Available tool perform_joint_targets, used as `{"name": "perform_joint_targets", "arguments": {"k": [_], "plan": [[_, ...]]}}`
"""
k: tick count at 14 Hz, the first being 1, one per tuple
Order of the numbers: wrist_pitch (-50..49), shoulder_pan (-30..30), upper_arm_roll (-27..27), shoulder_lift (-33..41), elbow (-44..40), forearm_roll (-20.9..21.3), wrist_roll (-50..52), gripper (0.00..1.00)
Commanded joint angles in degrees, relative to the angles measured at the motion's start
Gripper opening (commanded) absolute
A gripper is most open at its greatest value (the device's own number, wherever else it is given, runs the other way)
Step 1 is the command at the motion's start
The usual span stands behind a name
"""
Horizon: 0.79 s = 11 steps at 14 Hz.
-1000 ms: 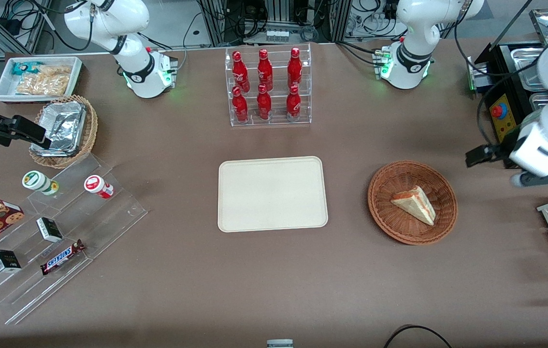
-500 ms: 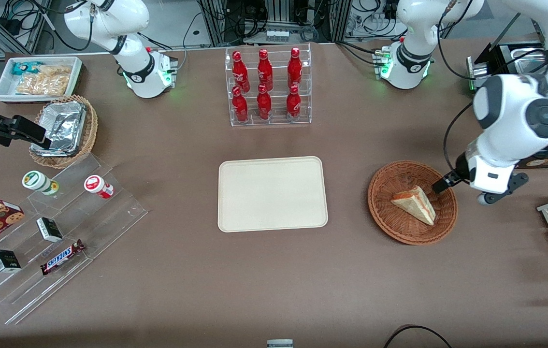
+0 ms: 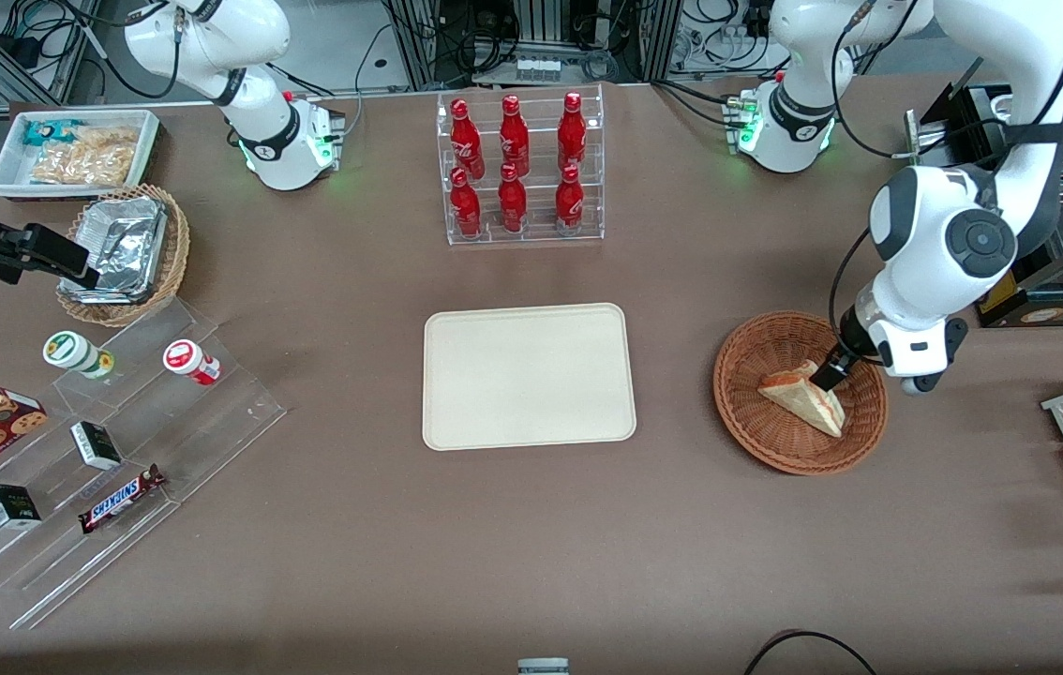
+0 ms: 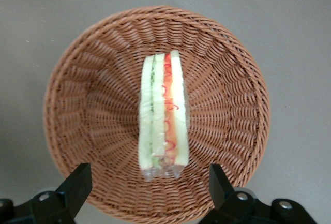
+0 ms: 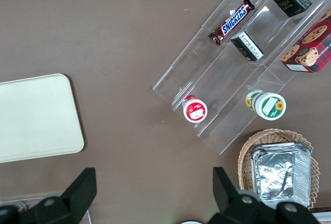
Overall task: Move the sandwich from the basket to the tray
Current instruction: 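Lower the left gripper and close it on the wrapped sandwich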
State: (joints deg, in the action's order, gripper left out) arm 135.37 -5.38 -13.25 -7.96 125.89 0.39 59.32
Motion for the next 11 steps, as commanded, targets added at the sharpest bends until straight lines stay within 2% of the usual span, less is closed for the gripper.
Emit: {"name": "perform_joint_targets", "arguments": {"k": [1, 10, 11], "plan": [[3.1, -0.2, -0.9, -2.4, 0.1, -0.3, 2.6, 1.00], [5.3, -0.2, -0.8, -7.2, 0.2, -0.3, 2.6, 1.00], [5.3, -0.2, -0.8, -7.9, 0.1, -0.3, 2.6, 0.88]]}}
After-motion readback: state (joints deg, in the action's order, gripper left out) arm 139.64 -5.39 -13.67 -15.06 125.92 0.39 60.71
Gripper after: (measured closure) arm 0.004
